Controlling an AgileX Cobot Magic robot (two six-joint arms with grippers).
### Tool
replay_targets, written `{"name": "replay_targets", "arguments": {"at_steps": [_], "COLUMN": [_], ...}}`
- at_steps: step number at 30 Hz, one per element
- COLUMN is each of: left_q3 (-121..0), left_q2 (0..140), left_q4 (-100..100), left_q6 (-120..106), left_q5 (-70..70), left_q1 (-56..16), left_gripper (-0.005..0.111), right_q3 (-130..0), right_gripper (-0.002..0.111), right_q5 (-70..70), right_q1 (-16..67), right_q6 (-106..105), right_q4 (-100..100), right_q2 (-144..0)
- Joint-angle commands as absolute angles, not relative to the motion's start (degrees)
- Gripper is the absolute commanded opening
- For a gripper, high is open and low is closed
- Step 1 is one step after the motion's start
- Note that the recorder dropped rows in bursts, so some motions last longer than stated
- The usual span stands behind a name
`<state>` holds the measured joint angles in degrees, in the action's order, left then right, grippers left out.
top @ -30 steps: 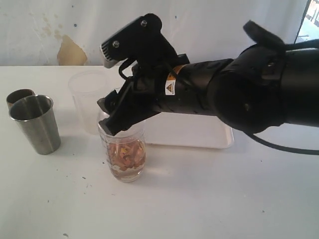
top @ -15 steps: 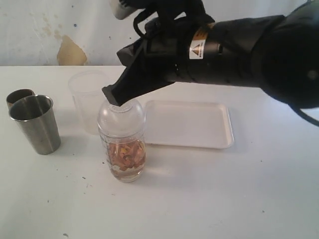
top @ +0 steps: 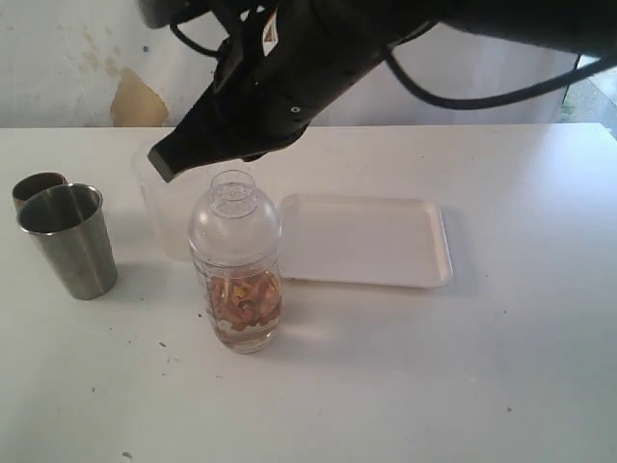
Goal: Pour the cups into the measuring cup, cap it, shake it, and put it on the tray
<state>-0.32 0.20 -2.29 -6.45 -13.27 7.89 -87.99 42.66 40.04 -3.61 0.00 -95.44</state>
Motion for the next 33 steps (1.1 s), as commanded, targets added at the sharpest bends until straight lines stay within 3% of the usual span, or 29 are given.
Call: {"name": "replay_targets", "arguments": {"at_steps": [1,33], "left_q3": [0.0,0.0], "left_q2": [0.0,0.0], "left_q4": [-2.2,-2.2], "left_q6": [-6.3,-6.3], "left_q5": [-13.4,-13.4], "left_q1": [7.9,7.9], "left_gripper": [0.000,0.000], "right_q3": [-89.4,-89.5], "right_gripper": [0.000,0.000], "right_q5": [42.0,53.3], "right_q1": [39.9,39.9], "right_q6": [-3.2,-4.3], "right_q4": [0.0,0.0], "right_q2": [-98.2,-99.2]}}
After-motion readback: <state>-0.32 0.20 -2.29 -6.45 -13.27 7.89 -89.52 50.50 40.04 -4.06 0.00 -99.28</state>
